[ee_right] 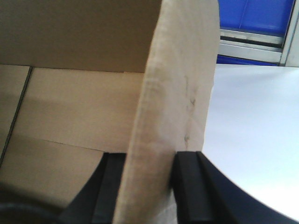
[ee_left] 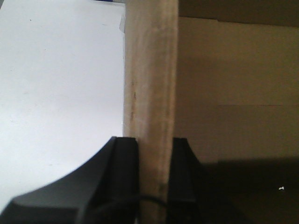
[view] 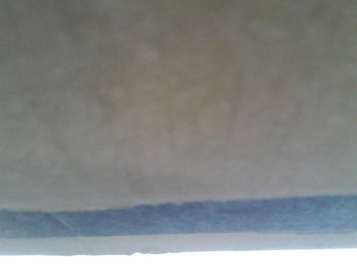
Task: Grab box from left shelf to table start
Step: 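Carry the held box with both grippers toward the white table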
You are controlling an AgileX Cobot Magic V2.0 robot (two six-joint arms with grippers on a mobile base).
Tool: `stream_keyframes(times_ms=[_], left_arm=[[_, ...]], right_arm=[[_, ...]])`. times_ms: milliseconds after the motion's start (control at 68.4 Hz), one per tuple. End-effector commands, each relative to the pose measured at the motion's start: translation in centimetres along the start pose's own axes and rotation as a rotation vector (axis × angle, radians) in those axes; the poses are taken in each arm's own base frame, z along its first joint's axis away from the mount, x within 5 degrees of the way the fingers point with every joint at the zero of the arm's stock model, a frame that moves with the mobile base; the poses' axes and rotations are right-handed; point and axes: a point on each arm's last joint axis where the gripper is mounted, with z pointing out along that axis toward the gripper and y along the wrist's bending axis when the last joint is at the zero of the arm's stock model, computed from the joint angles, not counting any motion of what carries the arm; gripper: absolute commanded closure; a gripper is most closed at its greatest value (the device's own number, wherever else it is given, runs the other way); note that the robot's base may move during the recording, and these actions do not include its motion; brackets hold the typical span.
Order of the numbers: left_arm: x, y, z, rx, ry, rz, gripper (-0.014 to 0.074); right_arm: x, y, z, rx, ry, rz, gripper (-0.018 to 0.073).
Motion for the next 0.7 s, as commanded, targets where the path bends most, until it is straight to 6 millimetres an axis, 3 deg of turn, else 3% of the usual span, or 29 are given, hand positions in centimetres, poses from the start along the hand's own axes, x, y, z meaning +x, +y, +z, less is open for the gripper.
stream_keyframes(times_ms=[0,687], left_arm=[[-2.06,-0.63,-0.84,0.07,-0.178,-0.026,0.0687],[-2.07,-0.65,-0.84,0.072,-0.18,-0.027,0.0687]], right_arm=[[-1.96,-0.1,-0.27,0.029,-0.147,-0.019,0.0496],[-1.96,-0.1,-0.27,0.029,-0.147,-0.019,0.0496]])
